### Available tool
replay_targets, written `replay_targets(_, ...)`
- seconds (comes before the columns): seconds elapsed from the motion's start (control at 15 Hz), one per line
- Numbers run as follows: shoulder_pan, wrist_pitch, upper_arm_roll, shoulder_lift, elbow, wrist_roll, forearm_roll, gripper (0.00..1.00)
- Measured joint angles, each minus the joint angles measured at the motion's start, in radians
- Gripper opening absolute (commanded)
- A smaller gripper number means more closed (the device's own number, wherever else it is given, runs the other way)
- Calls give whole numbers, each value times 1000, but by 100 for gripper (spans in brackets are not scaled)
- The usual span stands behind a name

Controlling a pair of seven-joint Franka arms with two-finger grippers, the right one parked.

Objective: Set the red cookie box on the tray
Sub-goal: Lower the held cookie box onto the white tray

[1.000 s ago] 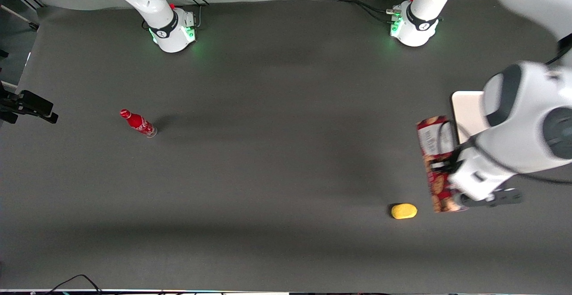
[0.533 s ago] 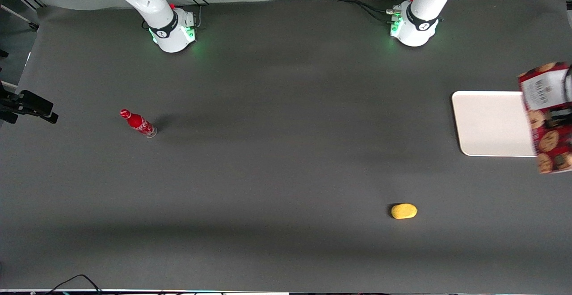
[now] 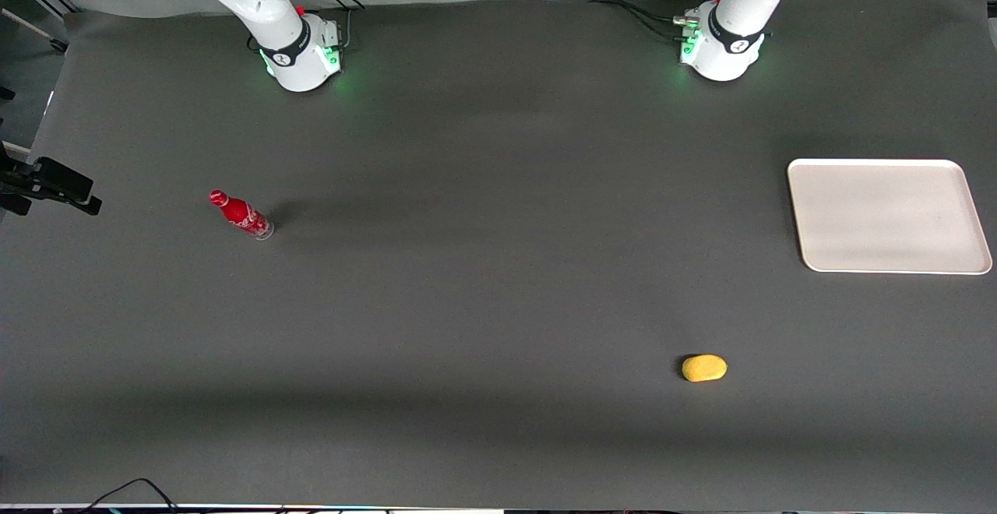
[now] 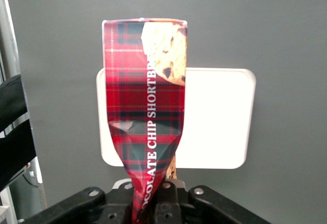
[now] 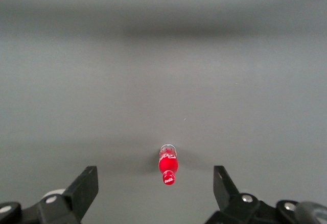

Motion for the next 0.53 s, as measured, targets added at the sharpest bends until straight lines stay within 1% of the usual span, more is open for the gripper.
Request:
replay_targets(0.13, 27, 132, 44, 0, -101, 95, -13, 0)
replay_targets(0.33, 62, 347, 82, 15, -236, 234, -58, 0)
replay_targets(0.4, 78, 397, 84, 34, -266, 275, -85, 0)
replay_targets(0.53, 121, 473, 85, 98, -292, 392, -186, 0)
